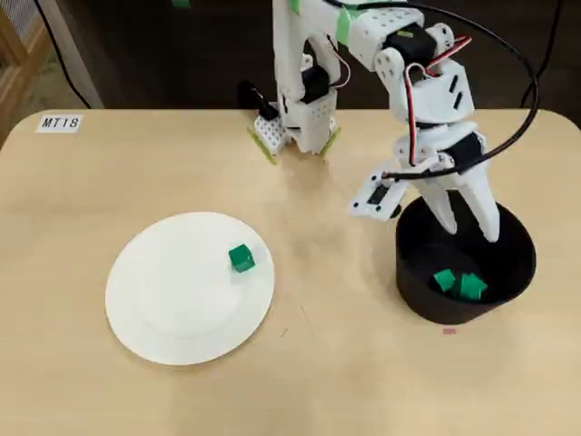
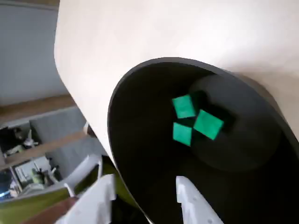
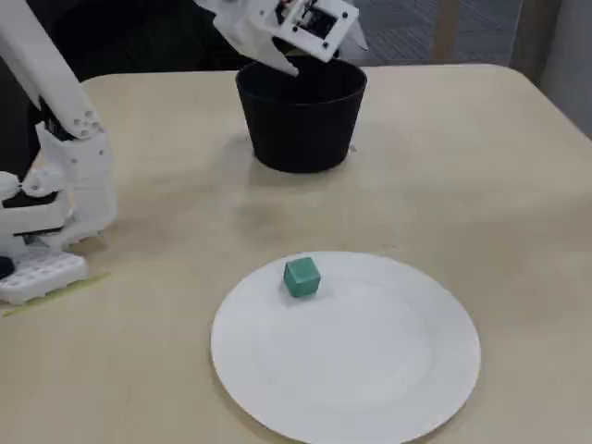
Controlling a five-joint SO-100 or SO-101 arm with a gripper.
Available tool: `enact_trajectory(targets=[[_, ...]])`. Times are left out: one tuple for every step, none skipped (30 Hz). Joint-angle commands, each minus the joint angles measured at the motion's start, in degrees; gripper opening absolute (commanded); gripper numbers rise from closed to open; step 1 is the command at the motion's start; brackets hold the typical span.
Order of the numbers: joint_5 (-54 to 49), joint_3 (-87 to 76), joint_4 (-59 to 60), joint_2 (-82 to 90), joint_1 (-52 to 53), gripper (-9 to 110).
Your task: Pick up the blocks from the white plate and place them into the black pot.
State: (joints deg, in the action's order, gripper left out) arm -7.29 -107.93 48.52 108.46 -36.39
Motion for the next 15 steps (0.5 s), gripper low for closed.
enact_trajectory(targets=[[-0.18,2.37,1.05,0.35,2.81,-2],[-0.35,2.90,1.76,0.35,4.13,-2],[-0.35,3.43,2.46,0.26,5.89,-2],[-0.26,3.96,3.08,0.26,7.91,-2],[0.00,4.31,3.69,0.26,10.46,-2],[0.53,4.75,4.31,0.09,13.18,-2],[1.14,5.63,5.36,-0.35,16.26,-2],[1.58,7.12,7.03,-1.14,19.42,-2],[2.02,9.23,8.88,-2.37,22.59,-2],[2.55,11.87,11.16,-3.96,25.75,-2],[3.08,14.94,13.71,-5.71,28.74,-2],[3.78,17.93,16.35,-7.65,31.55,-2],[4.75,20.57,18.90,-9.32,34.37,-2],[6.15,22.59,21.01,-10.72,36.91,-2],[7.73,23.82,22.50,-11.51,39.20,-2]])
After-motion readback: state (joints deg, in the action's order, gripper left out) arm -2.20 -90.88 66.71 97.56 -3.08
